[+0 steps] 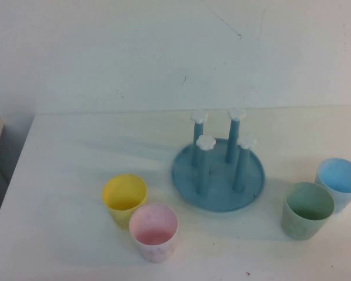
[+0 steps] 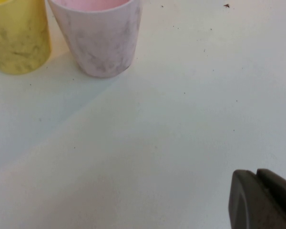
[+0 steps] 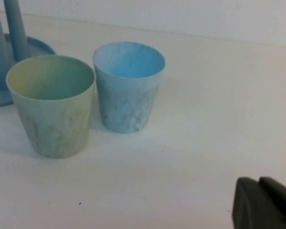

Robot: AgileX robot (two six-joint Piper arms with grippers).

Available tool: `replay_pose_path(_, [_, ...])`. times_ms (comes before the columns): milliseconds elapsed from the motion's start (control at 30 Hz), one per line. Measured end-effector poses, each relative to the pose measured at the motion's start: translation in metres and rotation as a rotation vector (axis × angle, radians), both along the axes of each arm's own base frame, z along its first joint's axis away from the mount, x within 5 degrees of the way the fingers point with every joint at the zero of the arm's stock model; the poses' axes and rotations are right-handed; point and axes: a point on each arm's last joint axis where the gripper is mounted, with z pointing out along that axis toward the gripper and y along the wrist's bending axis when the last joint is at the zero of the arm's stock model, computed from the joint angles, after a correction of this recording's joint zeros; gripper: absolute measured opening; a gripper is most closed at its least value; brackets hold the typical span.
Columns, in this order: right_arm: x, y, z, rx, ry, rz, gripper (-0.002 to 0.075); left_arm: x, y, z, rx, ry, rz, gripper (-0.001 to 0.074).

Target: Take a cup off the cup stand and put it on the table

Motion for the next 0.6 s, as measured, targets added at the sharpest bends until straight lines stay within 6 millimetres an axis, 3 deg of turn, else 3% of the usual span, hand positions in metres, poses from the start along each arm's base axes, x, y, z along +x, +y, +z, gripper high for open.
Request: replay_pose_path(600, [0.0000, 0.0000, 0.0000, -0.006, 0.000, 0.002, 0.0008, 0.0000, 0.0000, 0.0000, 0.000, 0.000, 0.000, -0.0002])
